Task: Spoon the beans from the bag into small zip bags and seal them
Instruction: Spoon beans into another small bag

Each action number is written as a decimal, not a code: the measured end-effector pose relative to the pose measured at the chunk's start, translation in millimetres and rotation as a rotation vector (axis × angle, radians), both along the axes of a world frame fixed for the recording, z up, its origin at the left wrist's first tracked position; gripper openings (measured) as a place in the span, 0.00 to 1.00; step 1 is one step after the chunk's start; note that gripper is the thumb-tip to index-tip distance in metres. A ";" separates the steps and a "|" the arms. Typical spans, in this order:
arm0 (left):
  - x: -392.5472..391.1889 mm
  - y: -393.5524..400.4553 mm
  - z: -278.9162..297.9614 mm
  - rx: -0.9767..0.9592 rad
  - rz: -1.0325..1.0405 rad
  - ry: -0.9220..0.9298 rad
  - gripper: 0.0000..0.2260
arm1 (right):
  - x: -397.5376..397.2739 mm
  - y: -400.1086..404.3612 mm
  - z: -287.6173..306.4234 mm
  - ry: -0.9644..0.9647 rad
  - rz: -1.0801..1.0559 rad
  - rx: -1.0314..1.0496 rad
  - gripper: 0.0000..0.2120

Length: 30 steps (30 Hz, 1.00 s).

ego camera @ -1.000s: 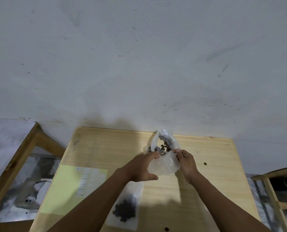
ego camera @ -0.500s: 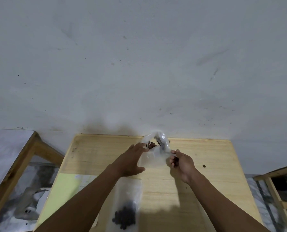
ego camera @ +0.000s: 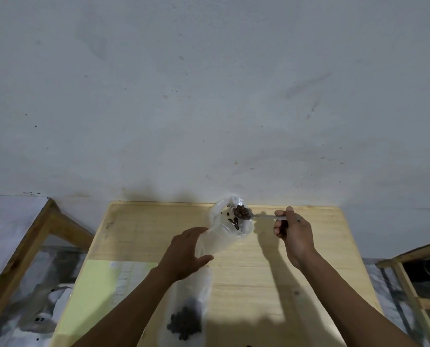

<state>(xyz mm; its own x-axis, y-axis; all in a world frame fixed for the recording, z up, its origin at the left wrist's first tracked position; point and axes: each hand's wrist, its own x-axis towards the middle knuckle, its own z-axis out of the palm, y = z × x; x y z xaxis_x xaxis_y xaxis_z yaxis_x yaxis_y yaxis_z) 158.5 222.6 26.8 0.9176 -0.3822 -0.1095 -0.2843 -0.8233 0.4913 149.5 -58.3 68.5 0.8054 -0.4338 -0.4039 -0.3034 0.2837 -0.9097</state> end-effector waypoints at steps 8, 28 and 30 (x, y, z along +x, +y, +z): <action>3.6 -5.5 4.6 0.018 0.067 -0.009 0.34 | -5.5 11.9 29.7 -0.109 0.140 -0.131 0.18; 11.3 -14.9 10.8 0.045 -0.007 0.011 0.33 | -14.7 7.0 -9.7 -0.192 0.032 -0.394 0.12; 13.5 -17.6 11.9 0.056 -0.078 0.016 0.34 | -16.4 6.9 -21.7 -0.172 0.128 -0.409 0.11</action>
